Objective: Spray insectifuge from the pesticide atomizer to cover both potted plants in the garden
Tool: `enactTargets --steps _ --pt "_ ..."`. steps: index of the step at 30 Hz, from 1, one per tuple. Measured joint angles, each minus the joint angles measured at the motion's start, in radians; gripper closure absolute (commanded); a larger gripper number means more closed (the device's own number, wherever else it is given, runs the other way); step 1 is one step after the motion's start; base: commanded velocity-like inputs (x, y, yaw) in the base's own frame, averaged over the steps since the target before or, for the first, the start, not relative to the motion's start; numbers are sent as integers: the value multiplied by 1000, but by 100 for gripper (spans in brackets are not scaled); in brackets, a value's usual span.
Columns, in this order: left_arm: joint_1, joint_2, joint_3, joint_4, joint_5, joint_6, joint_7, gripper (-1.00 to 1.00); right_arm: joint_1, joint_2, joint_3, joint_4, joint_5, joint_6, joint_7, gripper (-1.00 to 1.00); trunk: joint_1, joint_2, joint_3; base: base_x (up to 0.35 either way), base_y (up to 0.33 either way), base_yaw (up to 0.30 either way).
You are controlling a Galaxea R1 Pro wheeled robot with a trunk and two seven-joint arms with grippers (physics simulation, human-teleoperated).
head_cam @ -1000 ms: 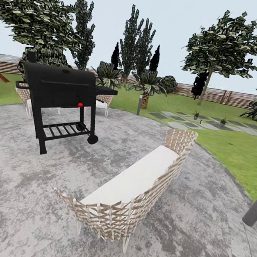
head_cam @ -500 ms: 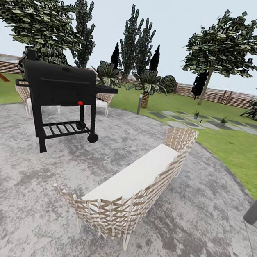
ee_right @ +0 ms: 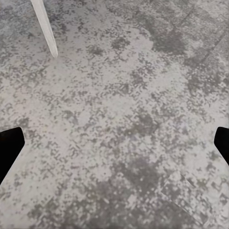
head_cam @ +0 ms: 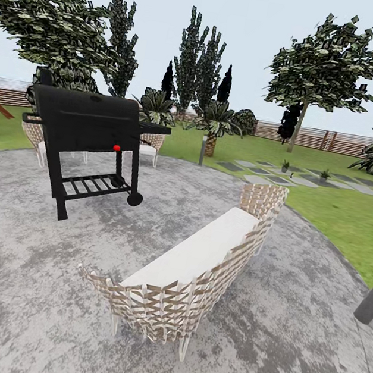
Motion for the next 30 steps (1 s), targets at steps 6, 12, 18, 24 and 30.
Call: enactTargets --steps 6,12,18,24,30 --pt "-1 0 0 0 2 -43 1 -100 0 0 0 0 1 0 0 -100 23 -42 -19 0 0 3" --pt "-1 0 0 0 3 -43 1 -100 0 0 0 1 2 0 0 -100 46 -84 -38 0 0 171" --pt "0 0 0 0 3 -42 1 -100 0 0 0 2 3 -1 0 -100 69 -126 -56 0 0 265" --pt "0 0 0 0 3 -42 1 -100 0 0 0 2 3 -2 0 -100 92 -168 -75 0 0 272" --pt "0 1 1 0 3 -41 1 -100 0 0 0 2 3 -2 0 -100 115 -210 -94 0 0 272"
